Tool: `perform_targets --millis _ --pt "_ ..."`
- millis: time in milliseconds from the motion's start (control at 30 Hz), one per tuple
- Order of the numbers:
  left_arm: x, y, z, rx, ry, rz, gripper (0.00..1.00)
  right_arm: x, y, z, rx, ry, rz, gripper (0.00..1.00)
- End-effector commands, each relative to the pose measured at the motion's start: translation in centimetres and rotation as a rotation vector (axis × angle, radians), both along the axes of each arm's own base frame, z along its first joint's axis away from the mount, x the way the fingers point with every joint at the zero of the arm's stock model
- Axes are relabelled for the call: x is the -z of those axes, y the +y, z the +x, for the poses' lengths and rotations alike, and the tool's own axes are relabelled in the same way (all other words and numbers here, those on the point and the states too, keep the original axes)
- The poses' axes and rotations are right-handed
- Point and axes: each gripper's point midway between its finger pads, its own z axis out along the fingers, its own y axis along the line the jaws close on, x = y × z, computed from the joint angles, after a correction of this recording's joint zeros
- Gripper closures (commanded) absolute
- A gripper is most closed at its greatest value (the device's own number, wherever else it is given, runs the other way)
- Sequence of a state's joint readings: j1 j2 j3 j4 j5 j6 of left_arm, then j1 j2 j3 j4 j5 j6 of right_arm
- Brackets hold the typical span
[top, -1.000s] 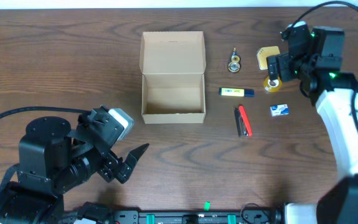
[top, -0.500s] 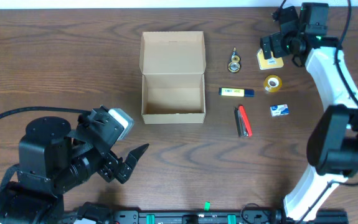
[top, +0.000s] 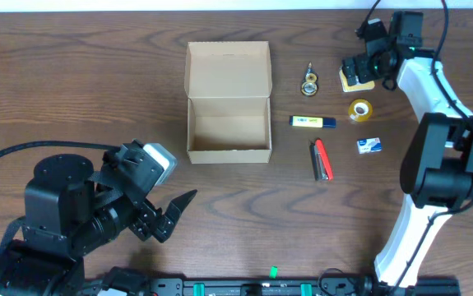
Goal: Pack container
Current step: 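Reach the right gripper to the yellow sticky-note pad and grasp it, then lift the yellow sticky-note pad with the right gripper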
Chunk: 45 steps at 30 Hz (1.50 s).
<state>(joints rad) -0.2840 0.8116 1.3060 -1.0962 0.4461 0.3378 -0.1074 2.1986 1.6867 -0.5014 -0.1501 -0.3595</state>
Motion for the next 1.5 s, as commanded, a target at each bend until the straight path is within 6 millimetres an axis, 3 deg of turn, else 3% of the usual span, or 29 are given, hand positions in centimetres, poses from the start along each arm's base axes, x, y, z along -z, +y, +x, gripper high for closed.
perform_targets --millis 0,333,633,900,1467 --pt "-0.8 -0.1 -0.2 0.013 -0.019 -0.010 0.05 0.5 0.0 0.4 -0.017 0.002 0.002 0.01" --pt "-0.8 -0.2 -0.2 0.013 -0.019 -0.011 0.05 3.1 0.0 0.3 -0.004 0.041 0.013 0.01" --pt "-0.8 -0.2 -0.2 0.013 -0.019 -0.011 0.05 2.7 -0.5 1.3 0.086 0.005 0.047 0.01" --pt "-0.8 -0.2 -0.2 0.013 -0.019 -0.011 0.05 4.1 -0.2 1.0 0.089 0.035 0.053 0.01" --pt "-0.8 -0.2 -0.2 0.013 -0.019 -0.011 0.05 5.0 -0.2 0.5 0.090 0.063 0.055 0.01"
